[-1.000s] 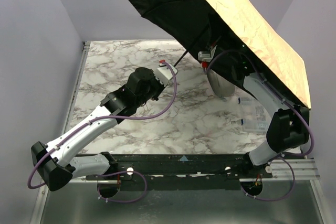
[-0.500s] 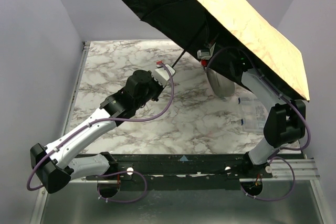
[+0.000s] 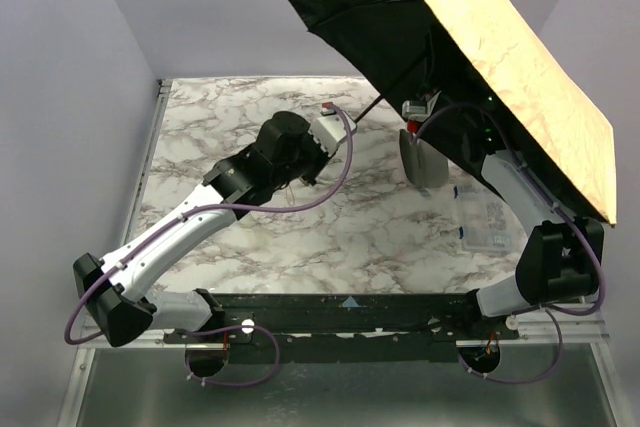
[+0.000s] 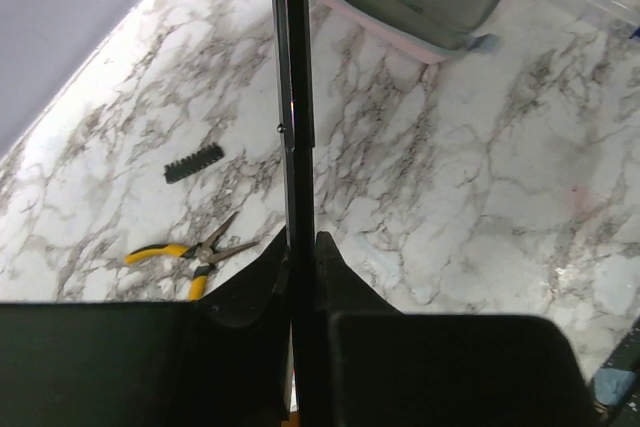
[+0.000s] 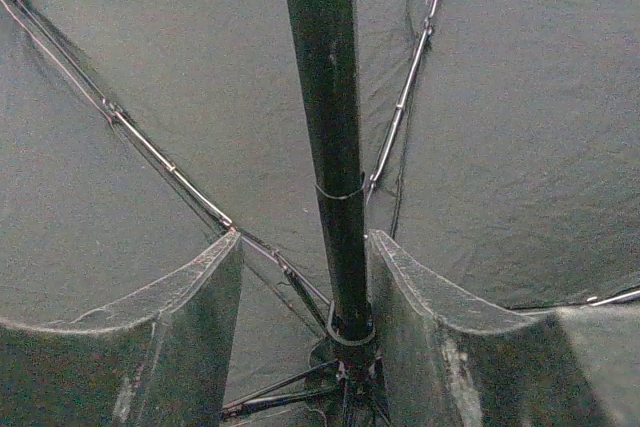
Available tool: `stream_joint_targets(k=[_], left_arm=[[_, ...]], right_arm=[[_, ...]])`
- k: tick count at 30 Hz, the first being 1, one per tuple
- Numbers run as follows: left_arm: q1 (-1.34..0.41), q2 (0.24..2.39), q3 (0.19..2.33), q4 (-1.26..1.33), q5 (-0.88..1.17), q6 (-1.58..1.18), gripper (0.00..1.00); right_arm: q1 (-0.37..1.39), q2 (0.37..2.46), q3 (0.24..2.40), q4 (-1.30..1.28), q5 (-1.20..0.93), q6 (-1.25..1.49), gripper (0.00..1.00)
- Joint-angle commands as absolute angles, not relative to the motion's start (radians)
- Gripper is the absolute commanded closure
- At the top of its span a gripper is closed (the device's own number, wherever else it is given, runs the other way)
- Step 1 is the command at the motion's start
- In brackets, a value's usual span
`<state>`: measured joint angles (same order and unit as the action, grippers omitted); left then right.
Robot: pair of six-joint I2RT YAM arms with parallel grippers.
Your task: Open the umbrella
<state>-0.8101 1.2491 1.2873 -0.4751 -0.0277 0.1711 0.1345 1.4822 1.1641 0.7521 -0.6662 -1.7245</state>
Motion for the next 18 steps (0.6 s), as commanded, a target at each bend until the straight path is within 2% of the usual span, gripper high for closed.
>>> stream_joint_targets(k=[1,7,14,18], left_arm=[[-0.823,1.307,1.364,-0.698,0.096,0.152,1.00],[-0.817,1.351,1.429,-0.605,0.114,0.124,1.00],[-0.815,1.345,1.400,-0.484,0.187,0.111,1.00],[-0.815,1.364,1.419,-0.454,0.203,0.085,1.00]], right_arm=[[0.062,1.444,1.149,0.768,-0.416,-1.693,0.43],[0.077,1.414,1.102,0.720,-0.486,-1.711,0.31],[0.087,1.346,1.023,0.692,-0.525,-1.697,0.03],[0.089,1.290,0.956,0.651,-0.567,-1.718,0.00]])
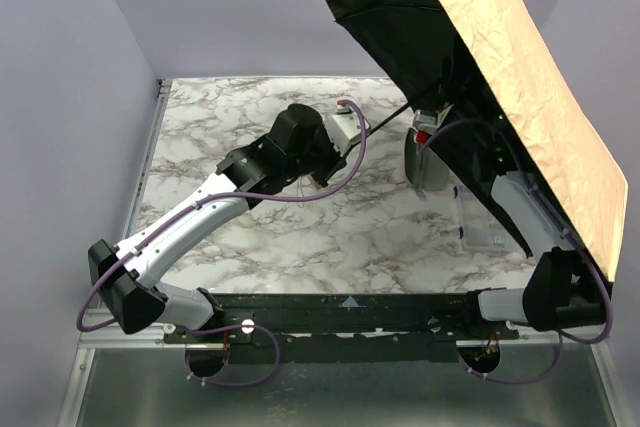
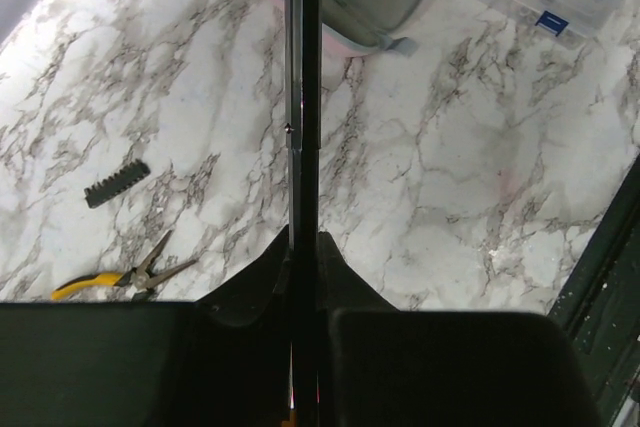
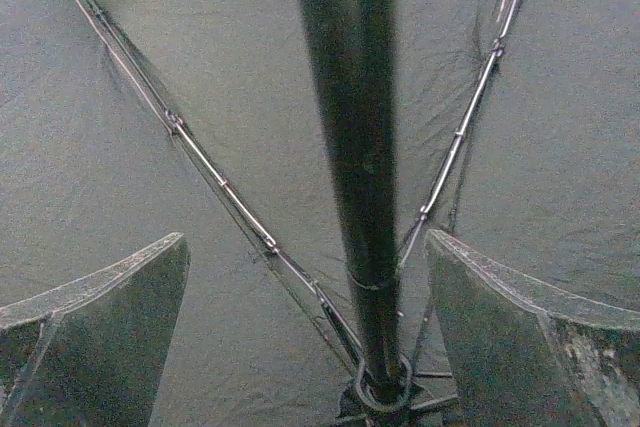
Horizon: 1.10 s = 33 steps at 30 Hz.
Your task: Open the umbrella
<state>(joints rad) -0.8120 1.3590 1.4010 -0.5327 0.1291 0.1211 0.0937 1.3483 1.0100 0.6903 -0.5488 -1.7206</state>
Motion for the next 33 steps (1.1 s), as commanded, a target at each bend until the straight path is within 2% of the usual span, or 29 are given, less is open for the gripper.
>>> stream_joint_targets(k=[1,10,16,20,26,30,33], left_arm=[[-0.815,1.372,1.431,-0.451,0.205,0.080,1.00],[-0.807,1.438,1.542,-0.440,0.208,0.021,1.00],[-0.776,1.466,1.590,-0.429,0.222,-0.027,1.00],[-0.756,1.476,1.599,-0.409,0.242,-0.040,1.00],[-0.740,1.483,1.586,-0.365,0.287,-0.051,1.00],[-0.739,1.475,1.543,-0.311,0.319,-0.052,1.00],[-0.739,1.471,1.522,-0.277,0.341,-0.056,1.00]], right_arm=[[0.089,1.273,0.940,0.633,-0.583,-1.728,0.00],[0.092,1.147,0.835,0.425,-0.719,-1.795,0.00],[0.092,1.062,0.797,0.346,-0.699,-1.608,0.00],[0.094,0.959,0.787,0.225,-0.703,-1.361,0.01],[0.095,0.801,0.823,0.069,-0.740,-0.717,0.09],[0.095,0.830,0.906,0.050,-0.662,-0.267,0.14],[0.095,0.873,0.952,0.077,-0.648,-0.052,0.17]])
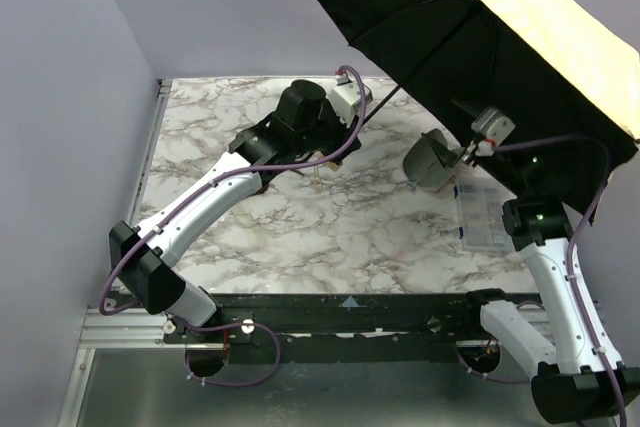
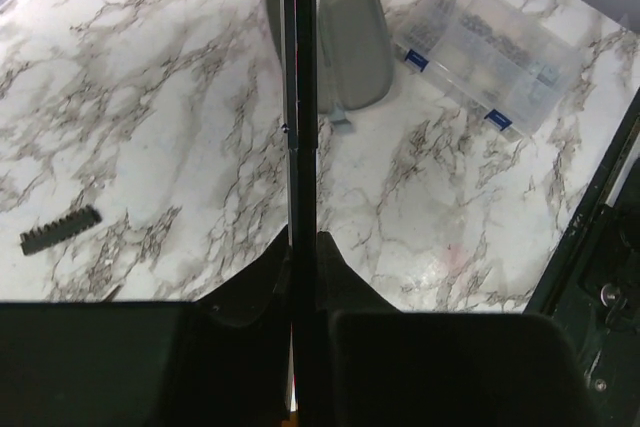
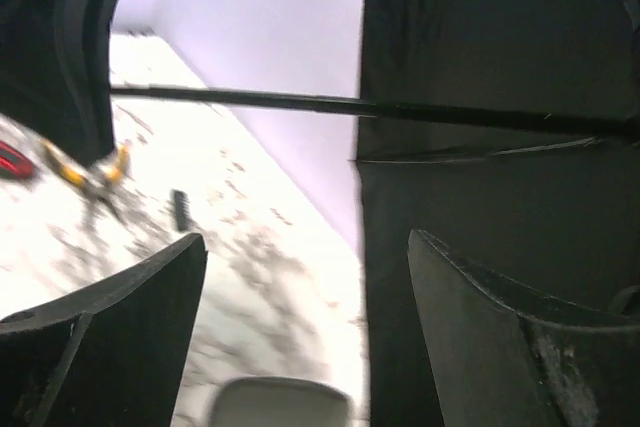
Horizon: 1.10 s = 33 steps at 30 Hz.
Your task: Open the umbrella
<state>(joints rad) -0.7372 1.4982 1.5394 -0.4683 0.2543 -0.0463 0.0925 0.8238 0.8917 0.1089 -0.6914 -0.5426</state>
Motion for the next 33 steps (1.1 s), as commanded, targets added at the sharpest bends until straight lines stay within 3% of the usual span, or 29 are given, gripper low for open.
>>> stream_joint_targets(k=[1,13,20,26,31,33], left_arm=[[-0.739,1.473,1.518,-0.271,0.350,-0.061,1.00],[-0.739,1.477,1.465,-0.163,0.435,-0.108,1.00],[-0.738,1.486,1.462,-0.152,0.443,-0.128,1.00],[-0.738,1.476,1.435,-0.120,0.462,-0.129,1.00],[-0.739,1.461,1.410,-0.103,0.479,-0.120,1.00],[-0.738,1.453,1.396,-0.092,0.480,-0.117,1.00]], right_arm=[[0.095,0.881,0.951,0.109,-0.639,0.034,0.17],[0.111,1.084,1.010,0.410,-0.557,0.603,0.22],[0.173,1.145,1.041,0.488,-0.562,0.675,0.20],[0.187,1.182,1.052,0.508,-0.519,0.689,0.39],[0.187,1.228,1.076,0.544,-0.506,0.749,0.66],[0.187,1.239,1.080,0.549,-0.497,0.771,0.82]])
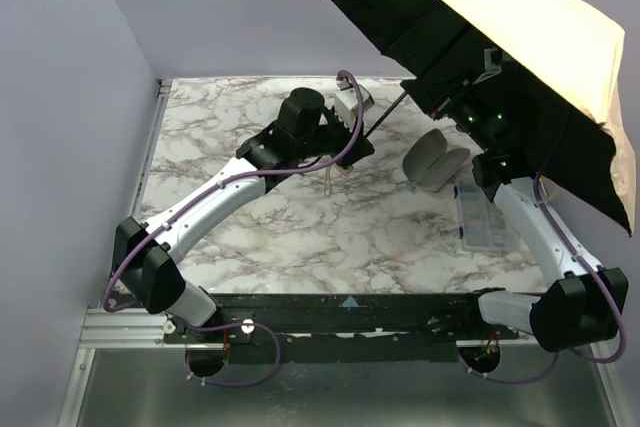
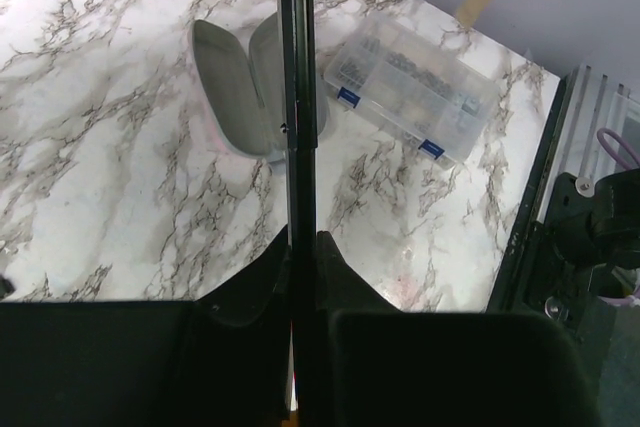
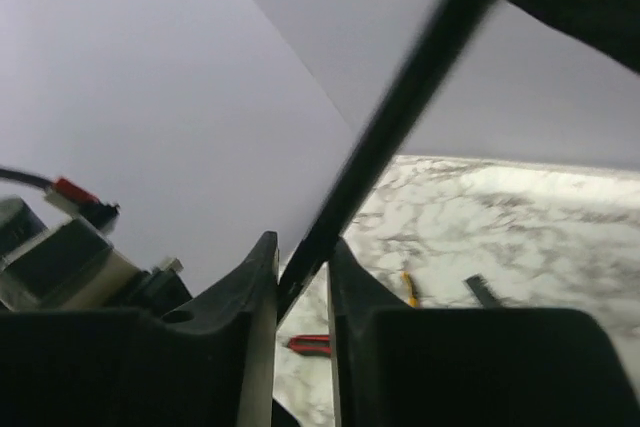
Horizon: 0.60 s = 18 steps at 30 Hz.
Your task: Open the umbrella
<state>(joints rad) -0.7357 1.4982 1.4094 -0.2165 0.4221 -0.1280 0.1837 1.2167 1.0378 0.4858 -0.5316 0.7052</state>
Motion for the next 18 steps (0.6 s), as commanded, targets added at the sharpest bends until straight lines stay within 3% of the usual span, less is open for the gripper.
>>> stream_joint_targets(k=[1,3,4,5,7,8,9,11,18], left_arm=[[-0.738,1.453,1.396,-0.093,0.480,-0.115,1.00],[-0.738,1.453,1.394,-0.096,0.478,-0.114,1.00],[-0.738,1.454,1.395,-0.101,0.475,-0.113,1.00],[-0.738,1.454,1.397,-0.107,0.473,-0.115,0.93],[-0.733,1.455,1.403,-0.126,0.471,-0.121,0.57],[-0.729,1.452,1.406,-0.138,0.467,-0.123,0.44],[-0.721,1.446,1.406,-0.148,0.463,-0.124,0.37],[-0.699,1.429,1.406,-0.174,0.457,-0.121,0.03],[-0.558,1.333,1.364,-0.295,0.442,-0.124,0.02]], right_arm=[[0.187,1.241,1.080,0.552,-0.488,0.778,0.88],[0.187,1.243,1.083,0.562,-0.470,0.789,0.99],[0.188,1.243,1.085,0.562,-0.456,0.795,1.00],[0.187,1.243,1.089,0.557,-0.435,0.809,1.00],[0.187,1.234,1.088,0.545,-0.394,0.812,1.00],[0.187,1.226,1.086,0.537,-0.368,0.809,1.00],[0.186,1.216,1.081,0.527,-0.333,0.801,1.00],[0.187,1.201,1.070,0.501,-0.282,0.770,1.00],[0.186,1.141,1.004,0.359,-0.111,0.675,1.00]])
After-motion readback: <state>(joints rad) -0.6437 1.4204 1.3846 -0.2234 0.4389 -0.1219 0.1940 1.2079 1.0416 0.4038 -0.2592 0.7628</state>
